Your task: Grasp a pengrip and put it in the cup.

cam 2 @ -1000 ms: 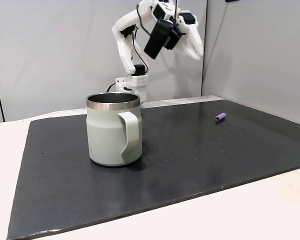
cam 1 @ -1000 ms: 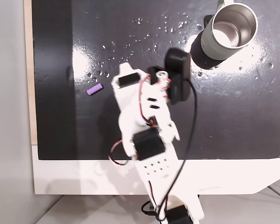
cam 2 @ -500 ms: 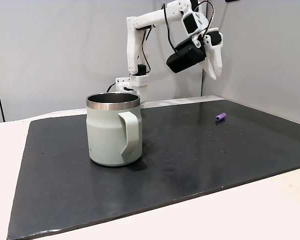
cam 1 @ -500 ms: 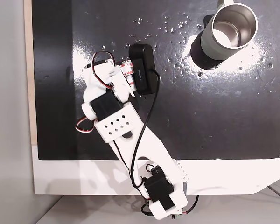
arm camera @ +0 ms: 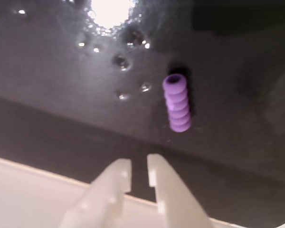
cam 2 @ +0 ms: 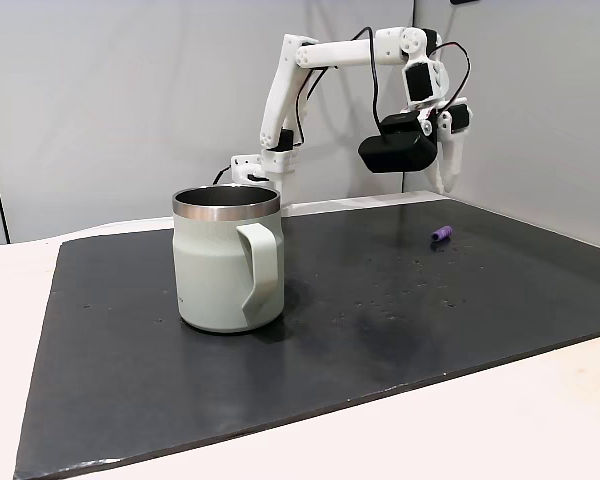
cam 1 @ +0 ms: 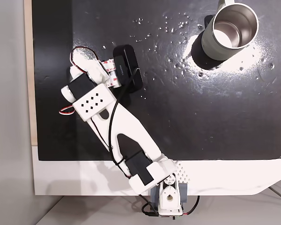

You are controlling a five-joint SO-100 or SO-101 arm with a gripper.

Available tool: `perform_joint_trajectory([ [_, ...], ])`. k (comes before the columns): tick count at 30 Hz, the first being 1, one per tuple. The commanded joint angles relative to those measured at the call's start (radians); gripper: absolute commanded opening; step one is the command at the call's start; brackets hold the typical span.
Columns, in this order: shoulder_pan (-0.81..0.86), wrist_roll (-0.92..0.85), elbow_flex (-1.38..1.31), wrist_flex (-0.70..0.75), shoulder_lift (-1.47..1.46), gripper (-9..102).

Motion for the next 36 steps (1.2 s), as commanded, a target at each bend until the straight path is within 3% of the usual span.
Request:
perform_joint_trajectory([
  [1, -0.029, 0.0, -0.066, 0.011, -0.015, 0],
  [14, -0.054, 0.0, -0.11, 0.015, -0.11, 0],
  [23, -0.044, 0.014, -0.146, 0.043, -0.149, 22],
  [36, -0.06, 0.008, -0.167, 0.06, -0.241, 21],
])
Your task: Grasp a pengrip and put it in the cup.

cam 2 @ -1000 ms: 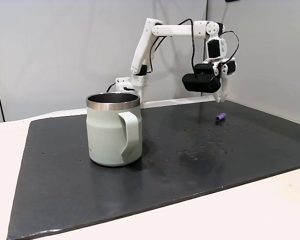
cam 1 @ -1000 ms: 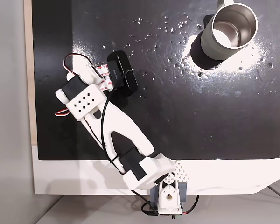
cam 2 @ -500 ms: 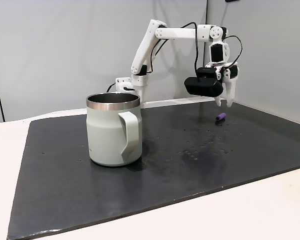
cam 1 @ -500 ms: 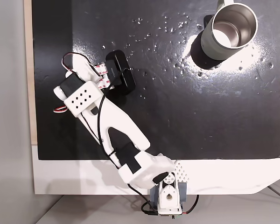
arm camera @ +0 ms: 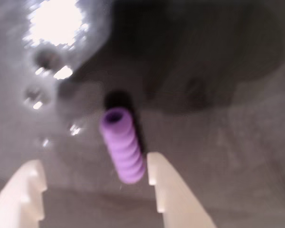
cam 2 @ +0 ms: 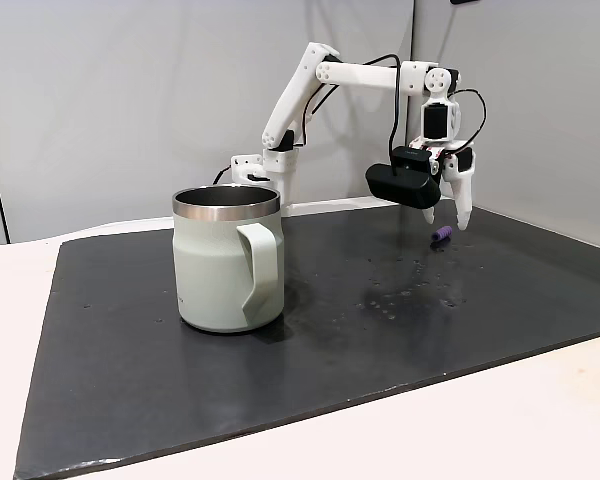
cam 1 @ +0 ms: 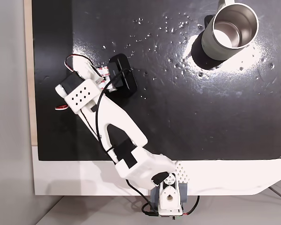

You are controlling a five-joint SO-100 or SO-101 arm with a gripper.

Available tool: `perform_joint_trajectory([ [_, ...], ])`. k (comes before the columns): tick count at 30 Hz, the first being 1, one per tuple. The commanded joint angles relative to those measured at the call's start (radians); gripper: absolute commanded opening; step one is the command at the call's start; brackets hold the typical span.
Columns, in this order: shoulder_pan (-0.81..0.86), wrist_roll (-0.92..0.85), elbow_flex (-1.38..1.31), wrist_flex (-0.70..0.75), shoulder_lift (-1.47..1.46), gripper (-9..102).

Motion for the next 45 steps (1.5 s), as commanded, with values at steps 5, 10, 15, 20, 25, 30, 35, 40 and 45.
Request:
perform_joint_trajectory([
  [5, 0.0, 0.0, -0.115, 0.021, -0.055, 20],
  [10, -0.002, -0.005, -0.155, 0.029, -0.086, 16],
  [15, -0.006, -0.014, -0.176, 0.035, -0.114, 10],
  [20, -0.02, -0.028, -0.178, 0.037, -0.12, 3],
  [25, -0.031, -0.038, -0.184, 0.041, -0.118, 0],
  [30, -0.028, -0.038, -0.186, 0.046, -0.106, 0],
  [35, 0.002, -0.041, -0.216, 0.069, -0.029, 0],
  [40, 0.061, -0.041, -0.216, 0.078, 0.054, 0],
  [45, 0.123, -0.041, -0.232, 0.091, 0.114, 0],
])
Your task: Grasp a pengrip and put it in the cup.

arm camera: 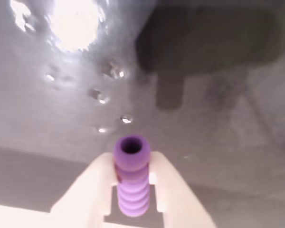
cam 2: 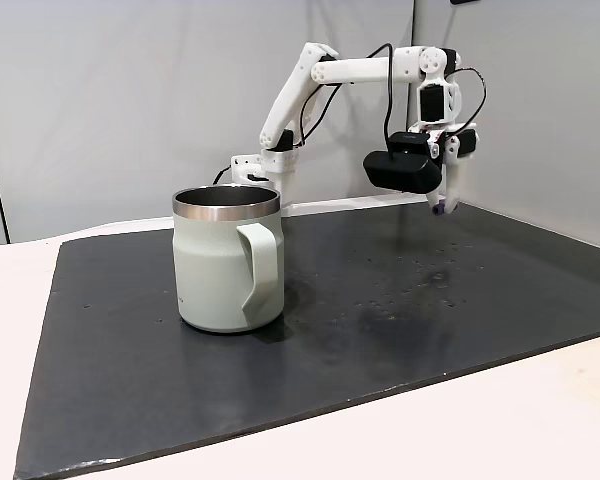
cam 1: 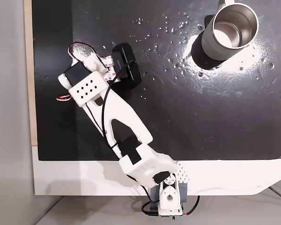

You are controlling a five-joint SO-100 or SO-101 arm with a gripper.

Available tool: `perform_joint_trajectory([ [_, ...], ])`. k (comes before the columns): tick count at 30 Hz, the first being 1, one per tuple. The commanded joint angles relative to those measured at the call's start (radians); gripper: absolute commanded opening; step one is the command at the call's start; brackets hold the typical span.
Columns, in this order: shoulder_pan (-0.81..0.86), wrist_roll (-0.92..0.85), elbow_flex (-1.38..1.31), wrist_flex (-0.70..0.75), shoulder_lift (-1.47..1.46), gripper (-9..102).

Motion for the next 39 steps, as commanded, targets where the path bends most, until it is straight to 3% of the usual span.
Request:
perform_joint_trajectory([
  [1, 0.043, -0.005, -0.075, 0.011, 0.107, 0],
  [18, 0.244, -0.066, -0.16, 0.061, 0.402, 0],
  [27, 0.48, -0.124, -0.276, 0.146, 0.436, 0],
  [39, 0.765, -0.215, -0.38, 0.149, 0.4, 0],
])
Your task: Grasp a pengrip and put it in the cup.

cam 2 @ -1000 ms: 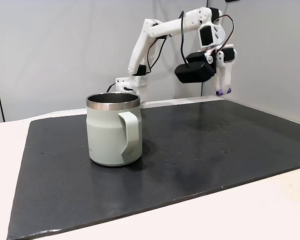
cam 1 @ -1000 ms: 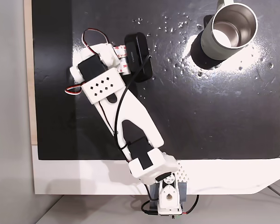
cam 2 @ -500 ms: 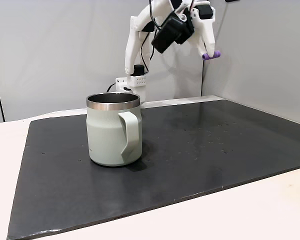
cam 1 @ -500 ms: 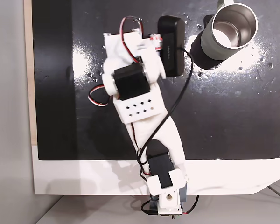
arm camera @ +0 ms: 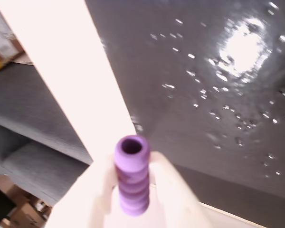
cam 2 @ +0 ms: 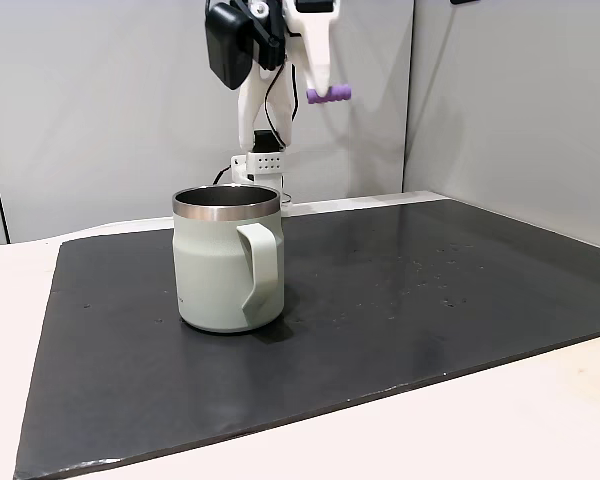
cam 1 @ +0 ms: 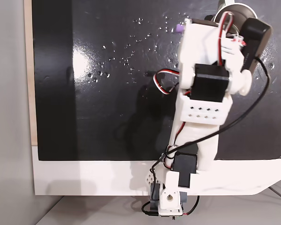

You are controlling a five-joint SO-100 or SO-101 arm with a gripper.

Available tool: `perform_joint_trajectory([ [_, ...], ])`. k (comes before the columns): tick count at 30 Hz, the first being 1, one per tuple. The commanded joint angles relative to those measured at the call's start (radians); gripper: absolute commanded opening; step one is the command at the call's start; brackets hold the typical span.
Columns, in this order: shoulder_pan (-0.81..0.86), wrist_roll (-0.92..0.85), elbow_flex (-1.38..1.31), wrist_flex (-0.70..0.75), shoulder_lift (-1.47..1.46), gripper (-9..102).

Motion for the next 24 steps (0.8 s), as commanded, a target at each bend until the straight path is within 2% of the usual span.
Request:
perform_joint_trajectory([
  [1, 0.08, -0.028, -0.12, 0.003, 0.021, 0],
  [12, 0.267, -0.078, -0.285, -0.006, -0.147, 0],
  [24, 0.273, -0.112, -0.604, 0.084, -0.474, 0],
])
